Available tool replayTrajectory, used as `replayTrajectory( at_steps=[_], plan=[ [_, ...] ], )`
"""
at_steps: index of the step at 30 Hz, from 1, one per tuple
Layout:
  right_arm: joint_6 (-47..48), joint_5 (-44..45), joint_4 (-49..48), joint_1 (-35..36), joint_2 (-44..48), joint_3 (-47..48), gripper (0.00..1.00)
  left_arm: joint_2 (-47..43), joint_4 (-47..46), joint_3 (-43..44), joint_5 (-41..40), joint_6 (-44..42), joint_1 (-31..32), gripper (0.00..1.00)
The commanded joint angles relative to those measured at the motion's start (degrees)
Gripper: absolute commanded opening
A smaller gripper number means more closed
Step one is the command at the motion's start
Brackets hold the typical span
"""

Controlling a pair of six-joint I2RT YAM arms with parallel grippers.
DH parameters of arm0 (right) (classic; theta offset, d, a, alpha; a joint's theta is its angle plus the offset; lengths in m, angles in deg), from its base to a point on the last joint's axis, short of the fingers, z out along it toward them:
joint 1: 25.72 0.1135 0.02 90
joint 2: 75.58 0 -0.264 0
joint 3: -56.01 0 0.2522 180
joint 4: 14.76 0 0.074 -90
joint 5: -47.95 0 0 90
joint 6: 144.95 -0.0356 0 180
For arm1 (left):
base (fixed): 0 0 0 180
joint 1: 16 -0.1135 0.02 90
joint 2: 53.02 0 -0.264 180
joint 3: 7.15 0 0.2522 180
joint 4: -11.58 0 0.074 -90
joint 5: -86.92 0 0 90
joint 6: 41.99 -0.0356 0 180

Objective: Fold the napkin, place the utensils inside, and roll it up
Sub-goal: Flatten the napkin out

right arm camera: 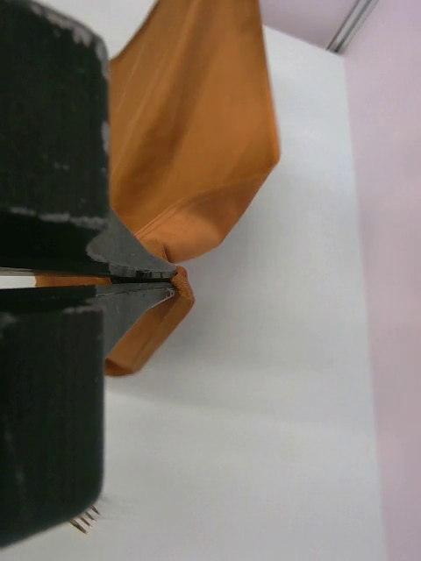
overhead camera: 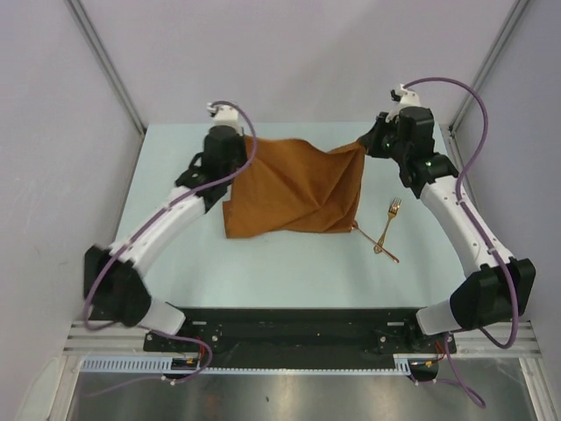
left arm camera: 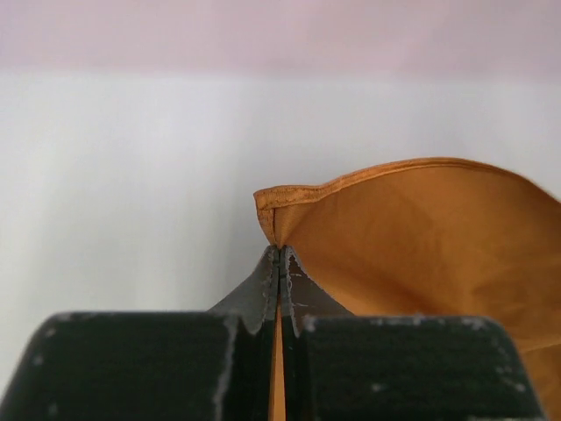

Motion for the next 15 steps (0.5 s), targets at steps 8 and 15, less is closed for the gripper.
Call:
replayTrajectory(
  at_steps=[8,15],
  plan=[
    [11.08,9.12,-2.05,8.42,17.25,10.31,0.00,-35.48,1.61,-1.45,-10.05,-9.23,-0.17,0.00],
    [16.44,13.00,-2.31,15.11,23.41,16.90,0.00,-45.16,9.78,9.09,-13.93,-12.40,-0.17,0.00]
  ],
)
